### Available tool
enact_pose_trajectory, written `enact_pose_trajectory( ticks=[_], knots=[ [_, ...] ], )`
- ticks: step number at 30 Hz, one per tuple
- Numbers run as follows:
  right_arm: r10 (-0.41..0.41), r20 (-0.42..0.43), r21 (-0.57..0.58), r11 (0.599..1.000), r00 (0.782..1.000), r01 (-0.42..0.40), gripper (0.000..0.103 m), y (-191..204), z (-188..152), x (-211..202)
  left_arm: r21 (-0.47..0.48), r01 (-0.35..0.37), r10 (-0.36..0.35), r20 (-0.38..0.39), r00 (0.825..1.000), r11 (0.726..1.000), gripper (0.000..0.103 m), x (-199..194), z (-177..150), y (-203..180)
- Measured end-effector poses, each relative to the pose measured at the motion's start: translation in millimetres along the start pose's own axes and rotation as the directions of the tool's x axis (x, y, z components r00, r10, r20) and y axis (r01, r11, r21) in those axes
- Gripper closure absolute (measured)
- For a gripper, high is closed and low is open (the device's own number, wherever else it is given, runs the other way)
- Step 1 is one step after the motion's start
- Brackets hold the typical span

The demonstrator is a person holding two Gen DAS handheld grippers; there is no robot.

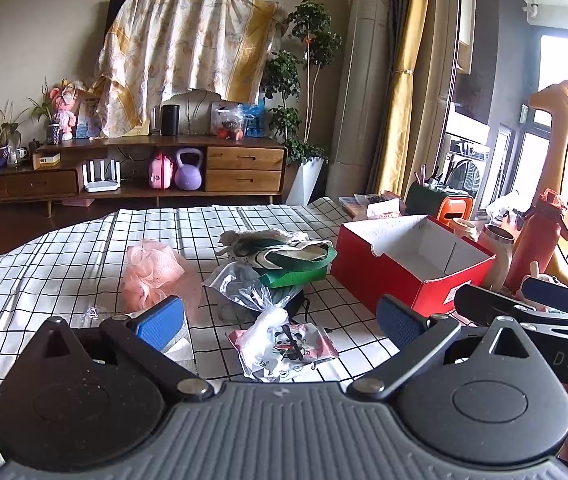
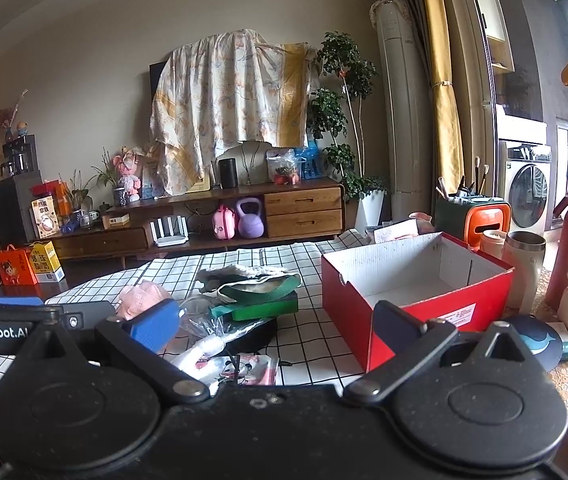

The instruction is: Organize soft objects

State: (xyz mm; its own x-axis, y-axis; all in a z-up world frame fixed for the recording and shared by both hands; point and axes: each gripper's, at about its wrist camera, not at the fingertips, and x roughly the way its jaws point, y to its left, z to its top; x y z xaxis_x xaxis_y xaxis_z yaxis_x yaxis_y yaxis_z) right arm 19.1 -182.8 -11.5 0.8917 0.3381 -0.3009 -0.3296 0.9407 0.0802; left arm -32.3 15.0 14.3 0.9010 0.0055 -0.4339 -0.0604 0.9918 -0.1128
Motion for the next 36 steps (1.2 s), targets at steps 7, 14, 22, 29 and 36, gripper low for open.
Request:
enact_pose_trajectory(
  ticks=[7, 14, 22, 29, 36],
  knots=[
    [0.012, -0.009, -0.019, 1.000, 1.000, -0.012, 0.000, 4, -2, -1, -0.004, -0.004, 0.004, -0.009, 1.000, 1.000, 0.000, 2, -2, 1],
    [0.027, -0.022, -0.025, 0.999, 0.999, -0.028, 0.000, 7, -1, 2, -0.010, -0.029, 0.029, 0.001, 1.000, 1.000, 0.000, 0, -2, 5],
    [0.044, -0.024, -0.040, 0.998, 0.999, -0.045, 0.000, 11, 0, 2, -0.007, -0.036, 0.036, 0.018, 0.999, 0.999, 0.000, -3, 0, 7],
    [0.043, -0.028, -0.038, 0.998, 0.999, -0.044, 0.000, 13, 0, 3, -0.023, -0.038, 0.038, 0.021, 0.999, 0.999, 0.000, -2, 0, 11],
    [0.056, -0.043, -0.038, 0.998, 0.998, -0.058, 0.000, 15, -1, 9, -0.018, -0.033, 0.033, 0.013, 0.999, 0.999, 0.000, 1, -2, 14]
  ],
)
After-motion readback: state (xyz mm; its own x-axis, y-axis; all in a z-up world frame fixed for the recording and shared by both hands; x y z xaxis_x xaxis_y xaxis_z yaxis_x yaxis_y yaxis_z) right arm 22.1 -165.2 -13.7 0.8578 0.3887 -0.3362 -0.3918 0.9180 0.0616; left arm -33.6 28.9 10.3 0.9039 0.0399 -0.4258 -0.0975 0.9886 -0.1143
